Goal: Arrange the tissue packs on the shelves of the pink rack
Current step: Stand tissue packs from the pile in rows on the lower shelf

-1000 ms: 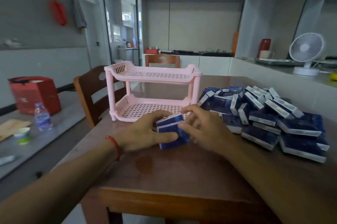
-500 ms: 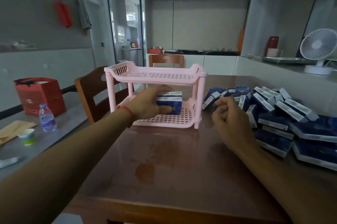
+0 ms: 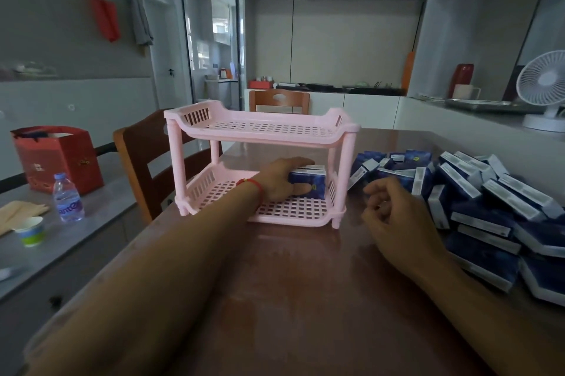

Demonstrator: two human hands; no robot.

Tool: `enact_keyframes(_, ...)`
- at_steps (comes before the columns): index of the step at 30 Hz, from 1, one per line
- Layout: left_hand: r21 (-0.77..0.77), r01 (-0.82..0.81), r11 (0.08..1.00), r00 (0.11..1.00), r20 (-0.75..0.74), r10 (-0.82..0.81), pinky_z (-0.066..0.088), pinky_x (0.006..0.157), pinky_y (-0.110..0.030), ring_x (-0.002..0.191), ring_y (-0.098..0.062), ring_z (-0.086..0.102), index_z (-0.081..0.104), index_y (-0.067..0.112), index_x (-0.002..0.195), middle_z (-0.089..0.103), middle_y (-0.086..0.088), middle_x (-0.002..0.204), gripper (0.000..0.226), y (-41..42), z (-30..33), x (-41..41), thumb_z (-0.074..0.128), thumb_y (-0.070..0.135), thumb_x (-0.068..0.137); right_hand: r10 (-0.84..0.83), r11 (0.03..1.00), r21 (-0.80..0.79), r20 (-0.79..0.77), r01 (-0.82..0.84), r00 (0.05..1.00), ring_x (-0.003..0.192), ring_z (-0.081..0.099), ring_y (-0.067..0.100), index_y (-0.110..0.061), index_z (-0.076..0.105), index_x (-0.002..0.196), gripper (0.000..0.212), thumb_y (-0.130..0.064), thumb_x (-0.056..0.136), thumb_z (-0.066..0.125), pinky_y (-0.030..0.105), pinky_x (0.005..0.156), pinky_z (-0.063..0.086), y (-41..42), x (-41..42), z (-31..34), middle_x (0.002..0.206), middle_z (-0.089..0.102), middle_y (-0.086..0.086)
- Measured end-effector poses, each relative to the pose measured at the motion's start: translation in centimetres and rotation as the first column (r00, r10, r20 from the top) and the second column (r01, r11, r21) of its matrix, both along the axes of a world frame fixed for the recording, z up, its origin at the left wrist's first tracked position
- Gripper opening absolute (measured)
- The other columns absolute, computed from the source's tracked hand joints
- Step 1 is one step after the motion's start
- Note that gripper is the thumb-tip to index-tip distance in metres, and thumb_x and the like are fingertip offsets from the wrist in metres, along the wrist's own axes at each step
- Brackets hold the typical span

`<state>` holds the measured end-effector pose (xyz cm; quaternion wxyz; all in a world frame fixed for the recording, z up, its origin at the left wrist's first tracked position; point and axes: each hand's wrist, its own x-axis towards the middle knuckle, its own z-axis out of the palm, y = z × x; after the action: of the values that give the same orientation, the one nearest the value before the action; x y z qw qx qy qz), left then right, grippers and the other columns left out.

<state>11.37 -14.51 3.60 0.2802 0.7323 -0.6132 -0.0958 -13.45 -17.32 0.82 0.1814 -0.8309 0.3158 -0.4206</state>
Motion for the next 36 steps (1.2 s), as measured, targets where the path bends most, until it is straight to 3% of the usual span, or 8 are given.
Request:
enact_keyframes(5,-0.031,-0.07,0.997,0.996,-0.056,0.068,0.044,0.102,-0.031,0.123,-0.027,0.055,0.032,0.022,0.152,0.047,-0.009,0.147,0.086,0.2,-0.2,0.6,0.08,0.025,0.081,-0.006,1.0,0.008,-0.025,0.006,1.0,0.075,0.058,0.006,-0.023,0.054,0.106,0.025,-0.007,0.09,0.065,0.015,0.063,0.044,0.2,0.0,0.0,0.091,0.058,-0.01)
enact_keyframes(8,-0.055,-0.106,0.993,0.994,-0.024,0.105,0.044,0.098,-0.026,0.119,-0.025,0.059,0.037,0.017,0.149,0.054,-0.01,0.142,0.082,0.0,-0.8,0.7,0.081,0.022,0.08,-0.007,1.0,0.005,-0.024,0.007,1.0,0.075,0.058,0.004,-0.021,0.056,0.106,0.024,-0.006,0.089,0.065,0.014,0.063,0.042,0.2,0.1,-0.1,0.092,0.058,-0.01)
enact_keyframes(15,-0.086,-0.131,0.988,0.991,0.025,0.133,0.046,0.106,-0.033,0.123,-0.027,0.057,0.043,0.014,0.145,0.057,-0.011,0.139,0.075,-0.3,-0.9,0.4,0.079,0.023,0.081,0.006,1.0,-0.024,-0.013,-0.007,1.0,0.075,0.059,0.006,-0.018,0.06,0.106,0.024,-0.004,0.087,0.064,0.015,0.063,0.046,0.2,0.0,-0.1,0.091,0.059,-0.008)
enact_keyframes(30,-0.065,-0.099,0.993,0.995,0.001,0.099,0.046,0.095,-0.027,0.115,-0.027,0.061,0.036,0.018,0.148,0.056,-0.013,0.138,0.081,0.3,-0.7,-0.1,0.081,0.022,0.08,0.016,0.999,-0.031,-0.016,-0.016,1.0,0.075,0.057,0.004,-0.019,0.059,0.103,0.023,-0.004,0.086,0.065,0.011,0.062,0.044,0.1,-0.2,-0.3,0.09,0.057,-0.009)
enact_keyframes(36,0.008,-0.105,0.994,0.991,-0.077,0.105,0.046,0.098,-0.031,0.111,-0.022,0.057,0.025,0.018,0.153,0.053,-0.012,0.138,0.092,1.0,-0.3,-0.1,0.081,0.025,0.08,0.031,0.997,-0.076,0.013,-0.03,0.999,0.073,0.057,0.007,-0.018,0.06,0.1,0.022,-0.003,0.085,0.064,0.02,0.064,0.05,0.0,-0.3,-0.3,0.09,0.057,-0.007)
